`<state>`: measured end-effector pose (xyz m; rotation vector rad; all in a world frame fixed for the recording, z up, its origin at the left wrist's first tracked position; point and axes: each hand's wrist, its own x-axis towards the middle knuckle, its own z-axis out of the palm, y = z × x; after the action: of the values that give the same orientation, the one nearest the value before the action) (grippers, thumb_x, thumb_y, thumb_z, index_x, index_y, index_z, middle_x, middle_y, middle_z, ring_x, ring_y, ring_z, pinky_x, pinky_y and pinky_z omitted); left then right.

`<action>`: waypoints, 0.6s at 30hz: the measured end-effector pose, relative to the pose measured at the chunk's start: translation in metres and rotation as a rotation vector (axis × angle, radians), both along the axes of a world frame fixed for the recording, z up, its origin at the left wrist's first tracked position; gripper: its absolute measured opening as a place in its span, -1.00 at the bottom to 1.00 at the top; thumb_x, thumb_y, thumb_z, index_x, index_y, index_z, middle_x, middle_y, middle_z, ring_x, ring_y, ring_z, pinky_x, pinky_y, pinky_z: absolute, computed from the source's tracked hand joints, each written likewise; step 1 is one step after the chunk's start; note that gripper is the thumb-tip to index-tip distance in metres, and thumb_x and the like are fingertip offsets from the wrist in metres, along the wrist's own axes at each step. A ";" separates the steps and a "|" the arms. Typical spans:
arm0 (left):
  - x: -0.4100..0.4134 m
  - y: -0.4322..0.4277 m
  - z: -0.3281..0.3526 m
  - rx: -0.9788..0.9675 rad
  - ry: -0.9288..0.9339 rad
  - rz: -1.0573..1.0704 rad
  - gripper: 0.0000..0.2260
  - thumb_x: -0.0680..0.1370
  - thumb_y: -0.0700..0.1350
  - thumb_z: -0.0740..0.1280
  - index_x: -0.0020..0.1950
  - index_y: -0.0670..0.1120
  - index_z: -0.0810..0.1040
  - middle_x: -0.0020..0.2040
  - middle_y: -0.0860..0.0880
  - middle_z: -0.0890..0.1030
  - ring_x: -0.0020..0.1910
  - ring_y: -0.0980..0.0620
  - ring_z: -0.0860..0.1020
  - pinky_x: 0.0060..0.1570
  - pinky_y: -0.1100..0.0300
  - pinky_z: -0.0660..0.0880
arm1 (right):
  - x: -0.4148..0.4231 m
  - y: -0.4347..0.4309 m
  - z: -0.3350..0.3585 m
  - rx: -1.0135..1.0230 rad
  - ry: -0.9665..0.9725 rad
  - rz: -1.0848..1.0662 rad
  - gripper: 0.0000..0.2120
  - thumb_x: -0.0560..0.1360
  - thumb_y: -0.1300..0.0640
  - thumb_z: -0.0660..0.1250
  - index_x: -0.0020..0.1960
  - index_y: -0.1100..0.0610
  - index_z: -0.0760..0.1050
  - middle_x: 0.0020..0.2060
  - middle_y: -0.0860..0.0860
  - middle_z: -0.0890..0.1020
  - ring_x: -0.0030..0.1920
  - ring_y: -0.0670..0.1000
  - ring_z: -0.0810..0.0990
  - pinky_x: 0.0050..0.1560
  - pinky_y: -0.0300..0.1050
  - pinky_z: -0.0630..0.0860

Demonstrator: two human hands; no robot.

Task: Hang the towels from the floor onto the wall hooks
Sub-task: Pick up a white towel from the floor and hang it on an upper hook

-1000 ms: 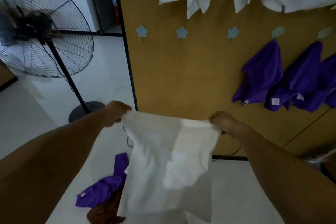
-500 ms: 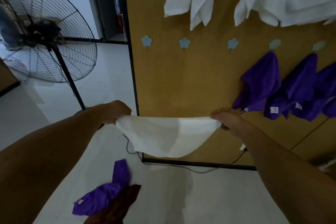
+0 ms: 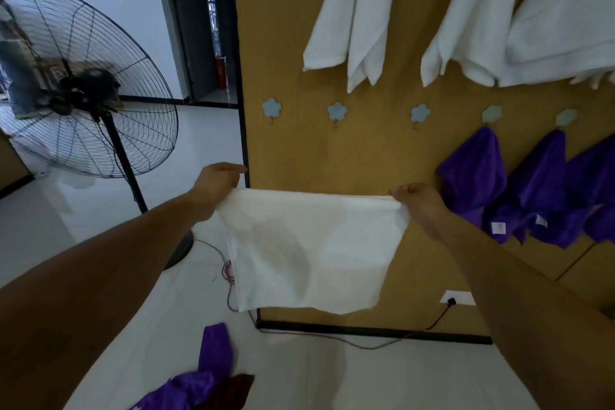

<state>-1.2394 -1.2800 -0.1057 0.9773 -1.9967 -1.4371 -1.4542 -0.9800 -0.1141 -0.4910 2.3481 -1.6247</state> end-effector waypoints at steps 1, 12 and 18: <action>0.000 -0.001 0.004 0.028 0.015 -0.046 -0.74 0.49 -0.18 0.28 0.13 0.00 0.63 0.21 -0.04 0.58 -0.01 0.02 0.54 -0.13 0.24 0.46 | -0.003 0.000 0.002 0.000 0.017 0.001 -0.73 0.56 0.16 0.33 -0.01 0.42 0.54 -0.20 0.16 0.51 -0.16 0.08 0.46 -0.20 -0.10 0.38; -0.002 -0.022 0.038 -0.317 -0.326 -0.372 -0.75 0.36 0.21 0.49 -0.40 0.08 0.65 -0.41 0.11 0.62 -0.45 0.22 0.57 -0.51 0.42 0.39 | -0.012 0.009 0.042 0.129 0.026 0.269 -0.67 0.22 0.03 0.62 -0.12 0.14 0.60 -0.15 0.03 0.68 -0.09 0.02 0.64 -0.02 -0.13 0.56; -0.023 -0.024 0.056 -0.393 -0.080 -0.279 -0.80 0.53 -0.01 0.37 0.12 0.00 0.55 0.05 0.09 0.53 -0.05 0.11 0.52 -0.14 0.26 0.45 | -0.011 -0.011 0.060 0.122 0.277 0.207 -0.66 0.41 -0.02 0.48 -0.12 0.28 0.55 -0.02 0.24 0.57 0.04 0.18 0.56 0.05 -0.10 0.50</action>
<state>-1.2626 -1.3036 -0.0498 0.6125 -2.4284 -1.0821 -1.4653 -0.9910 -0.0546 -0.9510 2.4706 -1.3864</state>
